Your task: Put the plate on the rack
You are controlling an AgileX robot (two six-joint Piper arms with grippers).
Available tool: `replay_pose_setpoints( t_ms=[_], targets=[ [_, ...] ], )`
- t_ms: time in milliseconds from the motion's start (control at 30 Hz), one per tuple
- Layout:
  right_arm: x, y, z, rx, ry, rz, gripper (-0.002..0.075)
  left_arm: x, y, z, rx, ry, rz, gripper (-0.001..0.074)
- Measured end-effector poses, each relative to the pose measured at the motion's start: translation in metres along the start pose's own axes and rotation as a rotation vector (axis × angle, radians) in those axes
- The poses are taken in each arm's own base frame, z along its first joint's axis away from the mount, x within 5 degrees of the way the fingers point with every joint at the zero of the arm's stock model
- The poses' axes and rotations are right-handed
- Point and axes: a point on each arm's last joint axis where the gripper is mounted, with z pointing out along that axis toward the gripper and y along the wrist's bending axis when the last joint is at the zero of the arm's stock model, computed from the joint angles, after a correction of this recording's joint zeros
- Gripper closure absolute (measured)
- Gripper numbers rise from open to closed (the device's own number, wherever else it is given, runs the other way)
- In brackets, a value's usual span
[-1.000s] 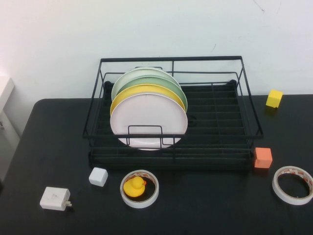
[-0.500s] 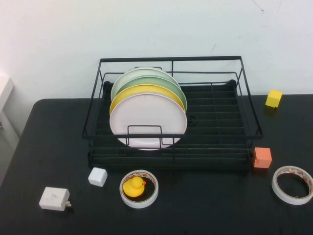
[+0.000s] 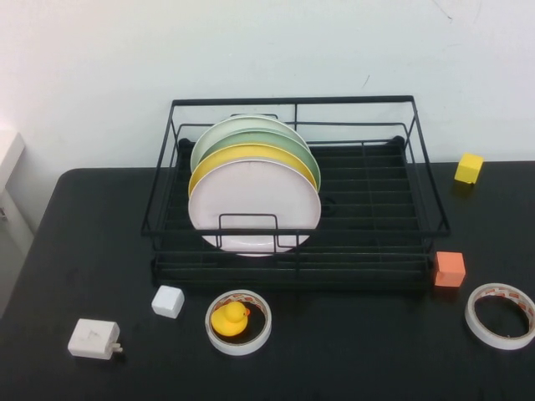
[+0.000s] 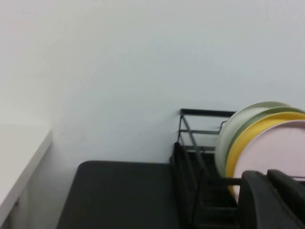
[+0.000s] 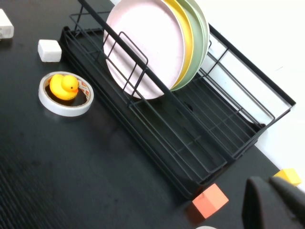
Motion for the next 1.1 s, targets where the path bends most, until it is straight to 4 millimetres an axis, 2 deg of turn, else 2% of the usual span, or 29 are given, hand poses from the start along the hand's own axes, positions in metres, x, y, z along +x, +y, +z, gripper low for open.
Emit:
replay_pose_setpoints(
  t_ms=[167, 333, 533, 1100],
  targets=[
    [0.0, 0.0, 0.0, 0.0, 0.0, 0.0, 0.0727, 0.004, -0.007, 0.0, 0.069, 0.04, 0.001, 0.0735],
    [0.0, 0.0, 0.0, 0.0, 0.0, 0.0, 0.0728, 0.031, -0.005, -0.006, 0.007, 0.339, -0.156, 0.0735],
    [0.0, 0.0, 0.0, -0.003, -0.001, 0.002, 0.0728, 0.031, -0.002, -0.007, -0.057, 0.334, -0.194, 0.0735],
    [0.0, 0.0, 0.0, -0.003, -0.001, 0.002, 0.0728, 0.031, 0.0, -0.007, -0.078, 0.328, -0.169, 0.0736]
  ],
)
